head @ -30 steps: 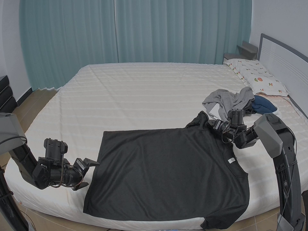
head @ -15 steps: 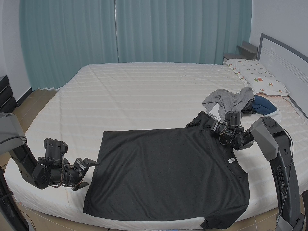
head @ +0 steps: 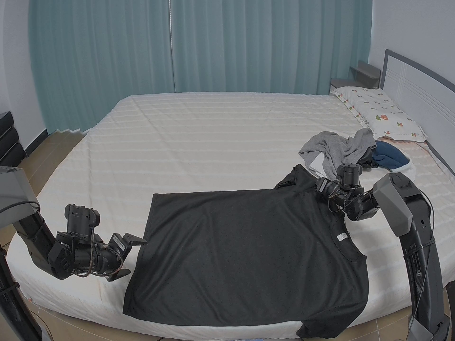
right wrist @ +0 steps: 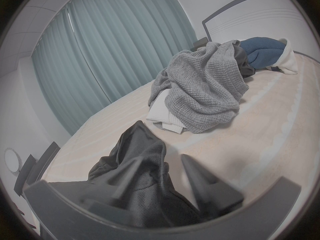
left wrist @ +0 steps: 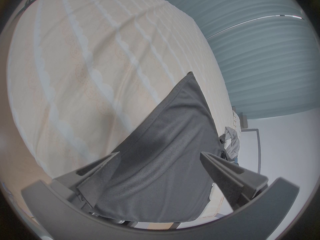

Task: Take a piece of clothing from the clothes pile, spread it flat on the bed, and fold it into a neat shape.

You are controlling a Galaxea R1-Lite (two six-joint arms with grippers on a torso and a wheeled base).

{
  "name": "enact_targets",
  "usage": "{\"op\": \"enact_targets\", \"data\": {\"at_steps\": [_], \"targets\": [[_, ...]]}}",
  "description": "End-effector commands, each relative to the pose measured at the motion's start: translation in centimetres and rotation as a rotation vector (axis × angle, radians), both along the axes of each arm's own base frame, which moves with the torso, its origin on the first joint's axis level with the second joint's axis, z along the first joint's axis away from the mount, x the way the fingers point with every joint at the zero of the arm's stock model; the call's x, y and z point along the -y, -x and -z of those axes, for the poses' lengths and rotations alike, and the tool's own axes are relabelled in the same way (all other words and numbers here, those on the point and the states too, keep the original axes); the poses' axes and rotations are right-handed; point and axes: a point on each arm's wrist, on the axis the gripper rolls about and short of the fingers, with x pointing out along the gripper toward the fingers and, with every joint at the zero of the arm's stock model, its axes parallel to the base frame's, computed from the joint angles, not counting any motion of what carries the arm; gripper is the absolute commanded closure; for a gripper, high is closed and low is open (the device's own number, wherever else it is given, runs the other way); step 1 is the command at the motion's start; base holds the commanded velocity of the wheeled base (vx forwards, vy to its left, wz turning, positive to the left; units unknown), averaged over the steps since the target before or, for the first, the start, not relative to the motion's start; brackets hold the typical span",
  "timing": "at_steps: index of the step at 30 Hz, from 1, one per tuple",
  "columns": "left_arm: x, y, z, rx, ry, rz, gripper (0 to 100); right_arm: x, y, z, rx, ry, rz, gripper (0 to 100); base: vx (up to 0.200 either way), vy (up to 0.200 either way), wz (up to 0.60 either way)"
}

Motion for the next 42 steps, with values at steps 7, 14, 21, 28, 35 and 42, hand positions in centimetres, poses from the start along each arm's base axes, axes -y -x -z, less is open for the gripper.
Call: {"op": "enact_targets", "data": {"at_steps": [7,14,21,28,35,42], "targets": [[0.1,-1.5,-0.1,0.027,0.004,-0.004,0,0.1,1.5,-1.9,-0.031,-0.098,0.010,0,0.000,0.000,0.00],[0.5,-6.7,-1.9,0.159,-0.013,-0.032,0,0.5,1.9,-2.7,-0.035,-0.106,0.013,0,0.000,0.000,0.00],[1.1,-14.4,-0.5,0.224,-0.062,-0.095,0,0.4,2.0,-2.9,-0.033,-0.106,0.011,0,0.000,0.000,0.00],[1.4,-19.8,1.1,0.329,-0.111,-0.116,0,0.5,2.5,-3.3,-0.040,-0.107,0.009,0,0.000,0.000,0.00],[2.9,-22.6,3.8,0.377,-0.181,-0.144,0,0.6,2.4,-3.6,-0.030,-0.107,0.011,0,0.000,0.000,0.00],[3.0,-23.4,5.2,0.387,-0.232,-0.142,0,0.9,2.6,-1.9,-0.023,-0.113,0.025,0,0.000,0.000,0.00]]}}
